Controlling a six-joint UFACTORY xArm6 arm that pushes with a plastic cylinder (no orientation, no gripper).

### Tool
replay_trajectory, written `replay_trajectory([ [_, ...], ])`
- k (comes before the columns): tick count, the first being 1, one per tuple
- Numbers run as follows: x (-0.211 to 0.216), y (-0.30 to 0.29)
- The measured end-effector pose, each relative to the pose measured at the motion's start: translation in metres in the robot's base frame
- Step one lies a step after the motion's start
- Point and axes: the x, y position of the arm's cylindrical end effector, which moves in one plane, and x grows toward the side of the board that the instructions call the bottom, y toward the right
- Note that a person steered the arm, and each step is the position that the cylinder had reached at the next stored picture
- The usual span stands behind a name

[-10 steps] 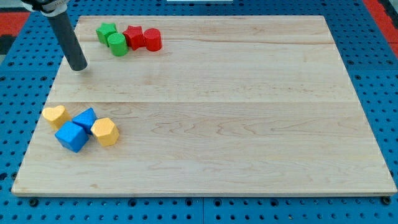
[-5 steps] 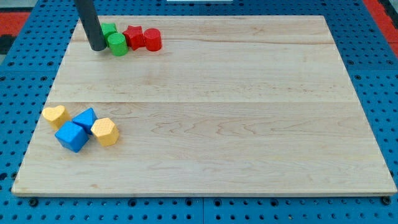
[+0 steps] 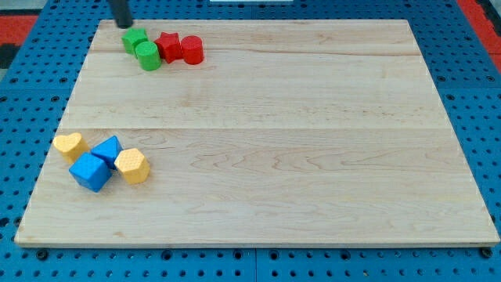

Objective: Move the red blocks towards center top of the board

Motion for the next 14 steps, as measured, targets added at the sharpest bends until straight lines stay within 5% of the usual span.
replay_trajectory([
  [1,0.037,0.049],
  [4,0.09,0.061],
  [7,0.045,0.111],
  [8,0.025,0.174],
  [10,0.144,0.274],
  [11,0.185,0.174],
  [12,0.167,0.089],
  [14,0.091,0.098],
])
